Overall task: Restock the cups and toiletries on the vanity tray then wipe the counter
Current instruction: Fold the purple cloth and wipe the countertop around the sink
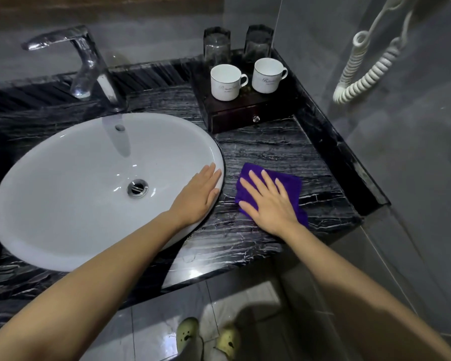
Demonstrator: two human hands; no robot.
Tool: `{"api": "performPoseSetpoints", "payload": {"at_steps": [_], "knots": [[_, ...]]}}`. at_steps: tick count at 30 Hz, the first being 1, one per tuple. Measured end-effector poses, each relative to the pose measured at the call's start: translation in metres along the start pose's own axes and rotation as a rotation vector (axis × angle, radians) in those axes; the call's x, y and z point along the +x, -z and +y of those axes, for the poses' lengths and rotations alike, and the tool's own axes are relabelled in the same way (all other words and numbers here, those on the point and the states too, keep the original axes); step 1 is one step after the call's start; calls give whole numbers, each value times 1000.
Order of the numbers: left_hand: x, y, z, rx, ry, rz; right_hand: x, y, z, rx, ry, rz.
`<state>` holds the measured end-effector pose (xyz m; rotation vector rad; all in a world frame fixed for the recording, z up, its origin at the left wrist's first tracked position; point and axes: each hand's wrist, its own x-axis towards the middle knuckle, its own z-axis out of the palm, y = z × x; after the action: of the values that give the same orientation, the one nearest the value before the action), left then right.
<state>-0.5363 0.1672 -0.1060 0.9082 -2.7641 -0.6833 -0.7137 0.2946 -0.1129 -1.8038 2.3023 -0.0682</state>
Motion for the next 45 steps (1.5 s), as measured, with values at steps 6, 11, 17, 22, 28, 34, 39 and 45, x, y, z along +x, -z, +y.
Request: {"api": "performPoseSetpoints", "payload": {"at_steps": [6, 11, 17, 22, 28, 34, 39, 45], "knots": [[0, -3, 6, 15, 20, 26, -11, 3, 2, 55, 43, -78], [-3, -8, 8, 12, 35, 78, -61, -2, 31, -43, 185, 7], [-2, -12, 7, 48, 21, 98, -23, 10, 78, -95, 79, -24], [-2, -12, 9, 48, 19, 112, 28, 16, 87, -61, -35, -1], [-2, -10, 13, 37, 16, 121, 59, 12, 65, 4, -148, 30], [-1, -9, 13, 32, 15, 131, 50, 6, 28, 26, -124, 25], [0, -9, 11, 35, 15, 108, 32, -2, -3, 27, -41, 10], [-10, -5, 9, 59, 96, 88, -1, -9, -39, 29, 60, -14]]}}
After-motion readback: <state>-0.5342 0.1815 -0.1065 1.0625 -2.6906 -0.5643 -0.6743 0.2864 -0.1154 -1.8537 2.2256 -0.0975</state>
